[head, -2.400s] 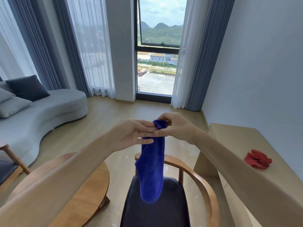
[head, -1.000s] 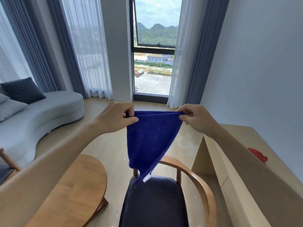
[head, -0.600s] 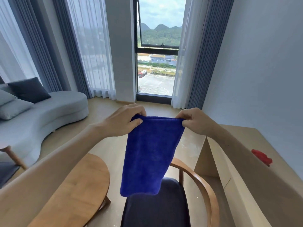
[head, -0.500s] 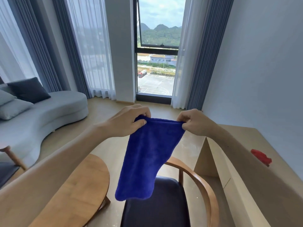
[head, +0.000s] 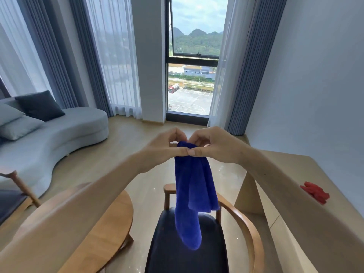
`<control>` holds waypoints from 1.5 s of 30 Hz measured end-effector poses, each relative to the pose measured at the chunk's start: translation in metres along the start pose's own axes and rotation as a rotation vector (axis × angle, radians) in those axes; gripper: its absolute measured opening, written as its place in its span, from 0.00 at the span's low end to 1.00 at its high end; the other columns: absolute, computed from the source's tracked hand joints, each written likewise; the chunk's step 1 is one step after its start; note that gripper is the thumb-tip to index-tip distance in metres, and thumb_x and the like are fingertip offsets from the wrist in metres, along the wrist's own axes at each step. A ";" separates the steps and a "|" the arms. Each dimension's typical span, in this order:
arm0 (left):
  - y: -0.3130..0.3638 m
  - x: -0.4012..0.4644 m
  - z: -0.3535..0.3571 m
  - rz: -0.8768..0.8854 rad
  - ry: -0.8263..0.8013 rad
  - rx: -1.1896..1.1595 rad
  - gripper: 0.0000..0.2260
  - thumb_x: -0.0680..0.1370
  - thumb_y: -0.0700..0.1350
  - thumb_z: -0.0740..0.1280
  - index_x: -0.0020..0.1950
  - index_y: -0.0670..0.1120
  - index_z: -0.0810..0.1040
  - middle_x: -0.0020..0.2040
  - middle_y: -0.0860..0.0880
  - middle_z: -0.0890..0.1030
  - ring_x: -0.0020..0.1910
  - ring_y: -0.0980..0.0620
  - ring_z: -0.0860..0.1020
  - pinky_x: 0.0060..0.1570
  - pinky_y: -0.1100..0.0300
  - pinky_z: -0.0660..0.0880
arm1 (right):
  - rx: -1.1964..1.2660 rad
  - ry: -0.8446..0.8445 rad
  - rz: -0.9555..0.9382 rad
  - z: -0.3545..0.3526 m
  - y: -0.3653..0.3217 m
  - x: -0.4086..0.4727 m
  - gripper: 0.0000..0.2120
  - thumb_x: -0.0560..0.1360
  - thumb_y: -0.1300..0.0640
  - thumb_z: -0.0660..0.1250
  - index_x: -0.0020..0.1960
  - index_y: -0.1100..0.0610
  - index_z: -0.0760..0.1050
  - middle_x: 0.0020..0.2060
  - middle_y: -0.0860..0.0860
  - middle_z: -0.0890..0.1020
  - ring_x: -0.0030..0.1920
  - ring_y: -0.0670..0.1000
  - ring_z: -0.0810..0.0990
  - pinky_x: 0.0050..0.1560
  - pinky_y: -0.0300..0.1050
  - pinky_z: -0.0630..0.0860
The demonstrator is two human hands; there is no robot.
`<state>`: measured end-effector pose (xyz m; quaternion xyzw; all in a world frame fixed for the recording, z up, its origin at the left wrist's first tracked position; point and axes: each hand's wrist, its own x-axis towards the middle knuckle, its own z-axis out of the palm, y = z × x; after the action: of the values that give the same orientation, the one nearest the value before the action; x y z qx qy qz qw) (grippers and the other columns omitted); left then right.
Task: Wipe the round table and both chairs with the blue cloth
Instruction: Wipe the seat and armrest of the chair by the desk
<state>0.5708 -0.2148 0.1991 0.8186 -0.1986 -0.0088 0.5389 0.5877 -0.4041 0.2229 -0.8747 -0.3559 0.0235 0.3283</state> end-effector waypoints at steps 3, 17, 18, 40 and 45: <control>-0.012 -0.008 0.000 -0.013 -0.118 -0.243 0.12 0.71 0.39 0.70 0.53 0.45 0.74 0.47 0.50 0.80 0.47 0.52 0.80 0.47 0.61 0.77 | -0.028 0.028 -0.031 -0.001 -0.003 -0.002 0.06 0.78 0.60 0.65 0.51 0.58 0.80 0.42 0.49 0.84 0.45 0.49 0.82 0.51 0.49 0.81; -0.085 -0.022 0.028 -0.091 -0.158 0.104 0.07 0.79 0.40 0.66 0.56 0.44 0.78 0.51 0.50 0.83 0.51 0.50 0.82 0.53 0.51 0.80 | 0.208 0.346 0.051 -0.041 0.003 -0.024 0.06 0.79 0.64 0.62 0.52 0.60 0.77 0.42 0.49 0.82 0.41 0.43 0.81 0.44 0.35 0.78; -0.086 -0.021 0.027 -0.089 -0.133 0.138 0.06 0.79 0.41 0.65 0.55 0.45 0.78 0.50 0.51 0.83 0.50 0.50 0.82 0.52 0.51 0.81 | 0.204 0.355 0.057 -0.041 0.004 -0.024 0.06 0.79 0.64 0.62 0.51 0.61 0.77 0.41 0.48 0.82 0.41 0.42 0.81 0.44 0.34 0.78; -0.026 0.012 -0.044 -0.006 0.108 0.480 0.13 0.76 0.34 0.64 0.45 0.54 0.75 0.42 0.50 0.81 0.42 0.50 0.81 0.46 0.51 0.81 | 0.177 0.035 0.006 -0.009 0.047 -0.042 0.08 0.77 0.66 0.65 0.50 0.60 0.82 0.42 0.51 0.84 0.44 0.53 0.83 0.47 0.44 0.81; -0.017 0.006 -0.049 0.055 0.065 0.454 0.12 0.76 0.34 0.65 0.46 0.53 0.78 0.43 0.51 0.82 0.44 0.50 0.81 0.50 0.48 0.80 | 0.043 0.097 0.116 0.018 0.063 -0.026 0.06 0.77 0.62 0.66 0.51 0.57 0.81 0.42 0.49 0.83 0.41 0.49 0.82 0.47 0.46 0.82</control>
<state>0.5934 -0.1683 0.2054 0.9130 -0.2002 0.0770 0.3470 0.6015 -0.4445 0.1664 -0.8866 -0.2877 0.0076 0.3621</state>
